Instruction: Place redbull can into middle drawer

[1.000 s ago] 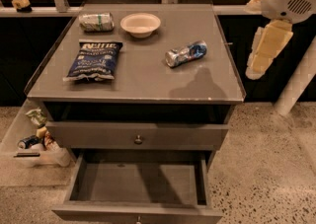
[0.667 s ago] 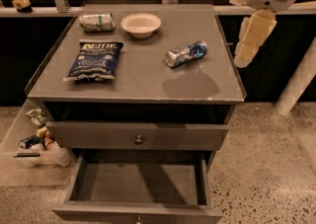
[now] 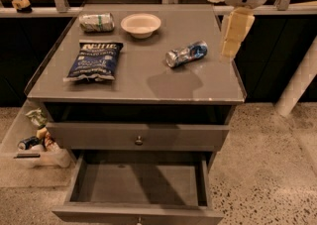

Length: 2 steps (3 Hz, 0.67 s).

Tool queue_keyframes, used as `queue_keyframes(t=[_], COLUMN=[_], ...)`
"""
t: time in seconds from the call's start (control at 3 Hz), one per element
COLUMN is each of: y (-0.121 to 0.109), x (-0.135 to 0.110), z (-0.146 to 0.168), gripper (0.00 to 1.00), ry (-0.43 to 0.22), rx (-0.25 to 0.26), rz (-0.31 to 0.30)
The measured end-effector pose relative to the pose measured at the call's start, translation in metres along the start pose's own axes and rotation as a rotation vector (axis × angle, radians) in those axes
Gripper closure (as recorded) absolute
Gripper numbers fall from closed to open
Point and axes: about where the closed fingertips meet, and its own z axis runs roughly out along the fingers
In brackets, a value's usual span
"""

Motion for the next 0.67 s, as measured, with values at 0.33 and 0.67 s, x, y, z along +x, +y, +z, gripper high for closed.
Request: queue_keyframes(t=[0.33,0.67], y=[-0.008,-0.026], x=[0.014,0.020], z=[0.013,0.048], gripper=[0.00,0.00], ry=[-0.078,-0.240], rx=[-0.048,-0.134], rz=[0.020,-0.011])
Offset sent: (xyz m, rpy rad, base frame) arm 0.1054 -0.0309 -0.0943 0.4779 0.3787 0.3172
